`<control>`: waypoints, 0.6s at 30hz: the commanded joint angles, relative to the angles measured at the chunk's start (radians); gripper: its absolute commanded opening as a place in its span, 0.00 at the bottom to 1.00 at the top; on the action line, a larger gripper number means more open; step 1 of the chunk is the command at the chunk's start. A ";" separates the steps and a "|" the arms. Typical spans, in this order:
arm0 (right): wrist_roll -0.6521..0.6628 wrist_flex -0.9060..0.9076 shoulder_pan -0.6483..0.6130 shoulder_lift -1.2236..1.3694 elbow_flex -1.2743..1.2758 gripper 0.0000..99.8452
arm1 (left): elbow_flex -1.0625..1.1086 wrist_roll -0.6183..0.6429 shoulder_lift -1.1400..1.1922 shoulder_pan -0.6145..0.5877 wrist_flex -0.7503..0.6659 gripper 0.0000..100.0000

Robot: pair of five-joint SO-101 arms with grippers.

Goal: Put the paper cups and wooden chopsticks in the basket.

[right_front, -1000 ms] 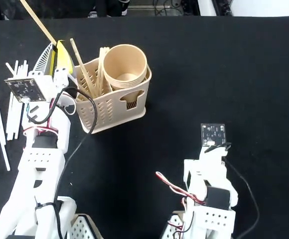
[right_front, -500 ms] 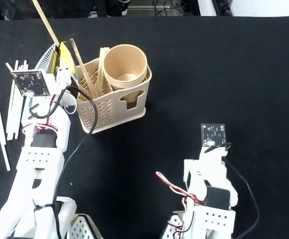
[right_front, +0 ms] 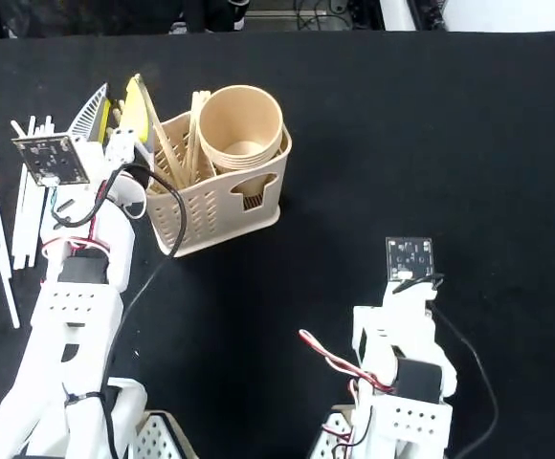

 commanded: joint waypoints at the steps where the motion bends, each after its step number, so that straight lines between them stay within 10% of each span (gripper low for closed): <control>1: 0.000 0.003 -0.011 -0.067 -0.008 0.01 | 0.012 0.014 0.009 0.019 0.035 0.15; 18: 0.000 0.003 -0.011 -0.067 -0.008 0.01 | -0.062 -0.031 -0.362 0.024 0.543 0.20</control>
